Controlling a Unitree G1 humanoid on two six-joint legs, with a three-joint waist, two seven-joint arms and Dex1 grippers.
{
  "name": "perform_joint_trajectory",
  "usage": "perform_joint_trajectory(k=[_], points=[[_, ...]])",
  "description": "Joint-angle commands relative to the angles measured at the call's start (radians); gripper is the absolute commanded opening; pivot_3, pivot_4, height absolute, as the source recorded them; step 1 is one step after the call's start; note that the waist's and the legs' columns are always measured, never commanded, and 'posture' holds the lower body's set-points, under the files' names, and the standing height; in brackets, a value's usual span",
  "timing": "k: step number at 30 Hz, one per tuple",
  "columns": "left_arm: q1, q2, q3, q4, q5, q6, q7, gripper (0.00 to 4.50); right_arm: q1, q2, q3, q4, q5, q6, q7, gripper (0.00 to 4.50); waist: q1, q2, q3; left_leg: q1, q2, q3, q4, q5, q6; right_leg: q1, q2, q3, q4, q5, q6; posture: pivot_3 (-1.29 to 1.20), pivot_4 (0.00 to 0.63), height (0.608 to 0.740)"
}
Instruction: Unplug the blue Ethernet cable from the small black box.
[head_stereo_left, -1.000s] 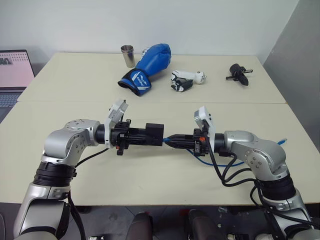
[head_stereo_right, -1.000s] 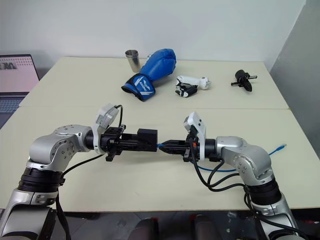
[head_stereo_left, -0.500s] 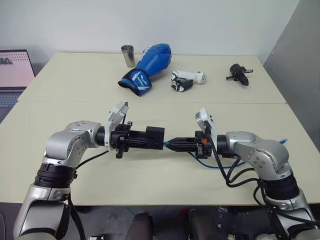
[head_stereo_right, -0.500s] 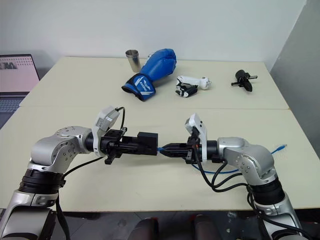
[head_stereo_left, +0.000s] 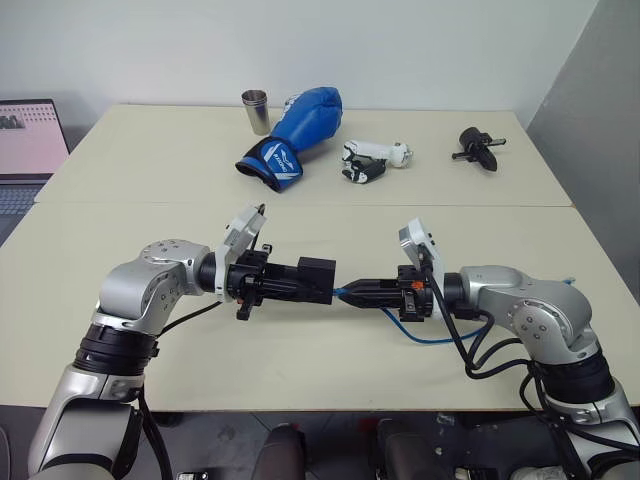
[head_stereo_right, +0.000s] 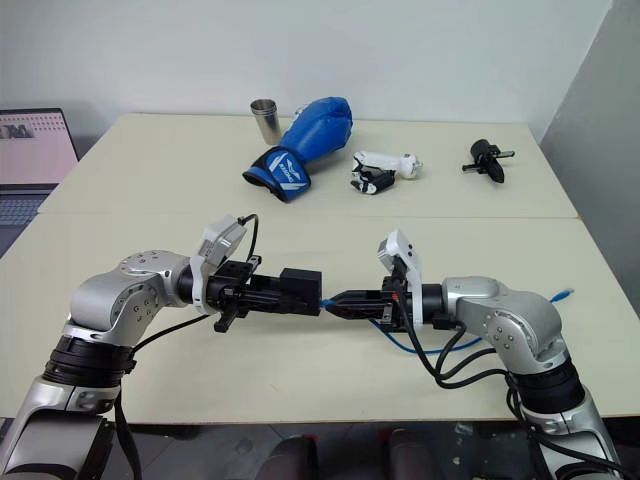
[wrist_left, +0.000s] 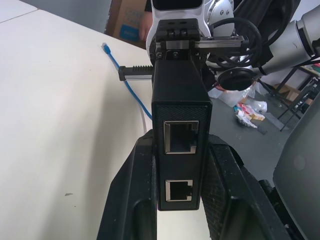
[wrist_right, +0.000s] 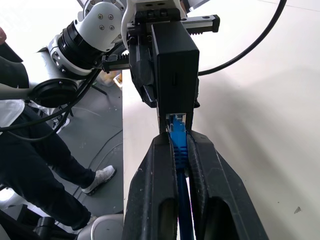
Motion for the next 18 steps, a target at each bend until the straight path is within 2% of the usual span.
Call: perform_joint_trajectory(k=[1, 3, 4, 5, 10, 15, 18], points=[[-0.002, 0.052, 0.077, 0.038, 0.016, 0.008, 0.038, 0.78, -0.001, -0.023, -0.071, -0.049, 0.049, 0.023, -0.016, 0.02, 0.000, 0.000, 0.000, 0.000, 0.000, 0.000, 0.000, 0.000, 0.000, 0.000, 0.000, 0.000, 0.000, 0.000, 0.000, 0.00, 0.150, 0.740], [0.001, 0.044, 0.068, 0.023, 0.010, 0.014, 0.038, 0.78, -0.006, -0.010, -0.063, -0.057, 0.056, 0.022, -0.031, 0.02, 0.000, 0.000, 0.000, 0.000, 0.000, 0.000, 0.000, 0.000, 0.000, 0.000, 0.000, 0.000, 0.000, 0.000, 0.000, 0.00, 0.150, 0.740], [0.001, 0.039, 0.063, 0.017, 0.006, 0.017, 0.039, 0.78, -0.007, -0.003, -0.059, -0.059, 0.058, 0.020, -0.037, 0.72, 0.000, 0.000, 0.000, 0.000, 0.000, 0.000, 0.000, 0.000, 0.000, 0.000, 0.000, 0.000, 0.000, 0.000, 0.000, 0.00, 0.150, 0.740], [0.000, 0.036, 0.060, 0.015, 0.005, 0.018, 0.038, 0.78, -0.009, 0.002, -0.056, -0.059, 0.060, 0.018, -0.041, 0.76, -0.001, 0.000, 0.000, 0.000, 0.000, 0.000, 0.000, 0.000, 0.000, 0.000, 0.000, 0.000, 0.000, 0.000, 0.000, 0.00, 0.150, 0.740], [-0.009, 0.028, 0.055, 0.016, 0.004, 0.026, 0.035, 0.78, -0.008, 0.013, -0.047, -0.072, 0.061, 0.020, -0.040, 1.91, 0.000, 0.000, 0.000, 0.000, 0.000, 0.000, 0.000, 0.000, 0.000, -0.001, 0.000, 0.000, 0.000, 0.000, 0.000, 0.00, 0.150, 0.740], [-0.009, 0.029, 0.050, 0.013, 0.000, 0.035, 0.024, 0.78, -0.002, 0.028, -0.042, -0.060, 0.034, 0.000, -0.061, 1.92, 0.001, 0.000, 0.000, -0.002, 0.000, 0.000, 0.000, 0.000, 0.000, -0.001, 0.000, 0.000, -0.001, 0.000, 0.000, 0.00, 0.150, 0.740], [-0.004, 0.029, 0.037, -0.003, -0.002, 0.042, 0.013, 0.78, -0.004, 0.046, -0.005, -0.025, -0.045, -0.067, -0.071, 1.92, 0.000, 0.000, 0.000, -0.002, 0.000, 0.000, 0.000, 0.000, 0.000, -0.001, 0.000, 0.000, -0.001, 0.000, 0.000, 0.00, 0.150, 0.740]])
